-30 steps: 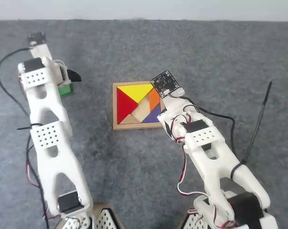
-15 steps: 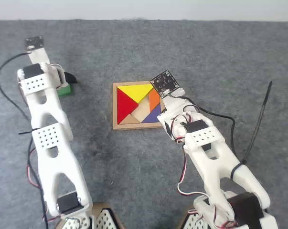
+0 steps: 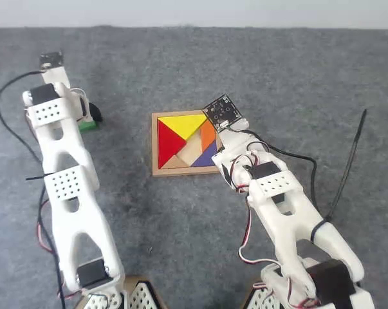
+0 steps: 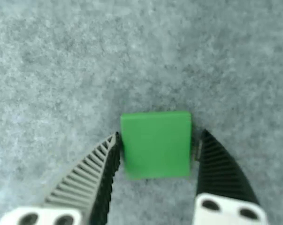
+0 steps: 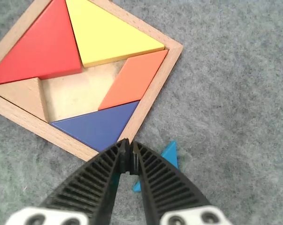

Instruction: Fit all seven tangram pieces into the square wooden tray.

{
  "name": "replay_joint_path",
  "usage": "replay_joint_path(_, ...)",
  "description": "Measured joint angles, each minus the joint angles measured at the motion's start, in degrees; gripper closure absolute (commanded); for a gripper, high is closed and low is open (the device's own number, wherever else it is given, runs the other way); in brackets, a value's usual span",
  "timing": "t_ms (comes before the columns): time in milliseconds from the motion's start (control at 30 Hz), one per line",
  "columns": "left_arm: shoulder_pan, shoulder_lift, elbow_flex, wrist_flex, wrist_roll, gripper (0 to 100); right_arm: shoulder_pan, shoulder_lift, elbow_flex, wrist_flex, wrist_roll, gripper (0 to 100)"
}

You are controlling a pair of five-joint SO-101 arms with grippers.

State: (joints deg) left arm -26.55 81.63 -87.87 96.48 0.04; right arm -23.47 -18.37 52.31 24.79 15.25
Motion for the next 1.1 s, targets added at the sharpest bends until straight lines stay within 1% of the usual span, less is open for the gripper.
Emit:
replay_joint_path(167,0.2,-0.4,0.0,0.7,0.0,79,0.0,0.0,0.0,0.0,0.0,99.1)
replay_joint_path(333,0.3,-0.4,0.2,0.8,0.0,87,0.0,0.0,0.0,0.0,0.0,99.1)
replay_joint_path(733,0.4,-0.5,0.2,0.8,0.0,88,0.0,0.0,0.0,0.0,0.0,99.1)
replay_joint_path(867,0.4,-0.6,0.2,0.8,0.0,91,0.0,0.0,0.0,0.0,0.0,99.1)
replay_joint_path(1000,0.2,-0.8,0.3,1.1,0.0,92,0.0,0.0,0.0,0.0,0.0,99.1)
replay_joint_path(1100,0.0,-3.2,4.0,1.1,0.0,92,0.0,0.0,0.0,-0.2,0.8,99.1)
